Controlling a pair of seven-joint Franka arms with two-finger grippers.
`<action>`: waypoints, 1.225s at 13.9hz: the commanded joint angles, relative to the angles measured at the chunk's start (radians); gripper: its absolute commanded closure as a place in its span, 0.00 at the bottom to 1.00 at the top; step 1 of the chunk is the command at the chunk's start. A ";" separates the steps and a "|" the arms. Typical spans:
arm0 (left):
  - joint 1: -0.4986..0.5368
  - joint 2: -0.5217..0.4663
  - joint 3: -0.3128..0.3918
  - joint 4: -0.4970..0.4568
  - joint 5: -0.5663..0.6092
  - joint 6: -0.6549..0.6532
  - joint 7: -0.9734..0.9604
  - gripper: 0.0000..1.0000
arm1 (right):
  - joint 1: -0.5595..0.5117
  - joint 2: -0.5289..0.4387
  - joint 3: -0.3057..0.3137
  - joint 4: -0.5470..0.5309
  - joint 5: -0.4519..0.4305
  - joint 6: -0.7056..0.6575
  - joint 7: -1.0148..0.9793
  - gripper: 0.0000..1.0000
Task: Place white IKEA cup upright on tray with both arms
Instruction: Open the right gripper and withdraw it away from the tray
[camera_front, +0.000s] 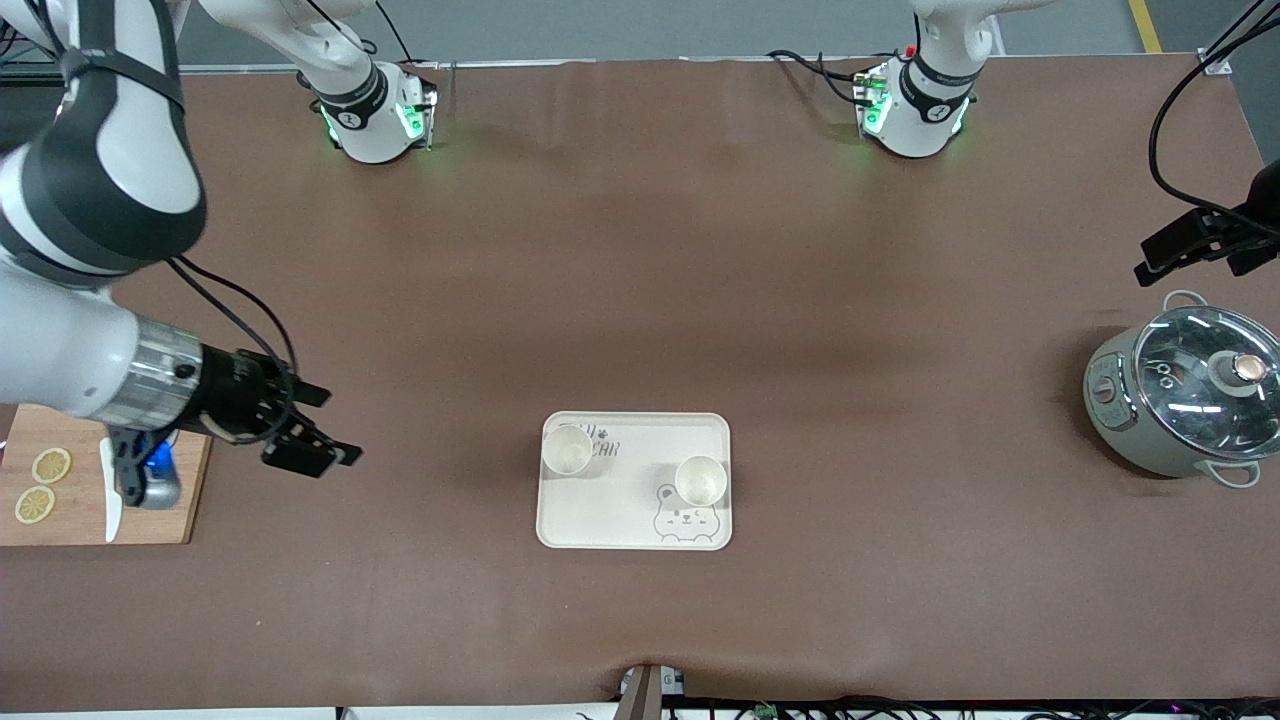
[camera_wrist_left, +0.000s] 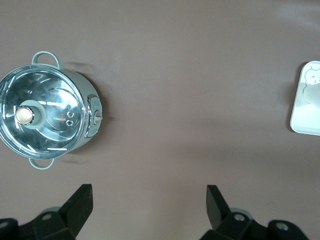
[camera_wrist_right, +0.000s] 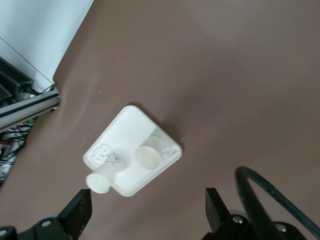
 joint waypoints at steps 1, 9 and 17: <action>0.007 0.011 -0.003 0.012 -0.005 -0.001 0.008 0.00 | -0.056 -0.078 0.015 -0.046 -0.085 -0.101 -0.150 0.00; -0.003 0.044 -0.004 0.033 0.001 0.023 0.001 0.00 | -0.182 -0.320 0.015 -0.302 -0.234 -0.106 -0.763 0.00; 0.005 0.033 -0.004 0.063 0.004 0.014 -0.002 0.00 | -0.156 -0.453 0.023 -0.474 -0.332 -0.035 -0.828 0.00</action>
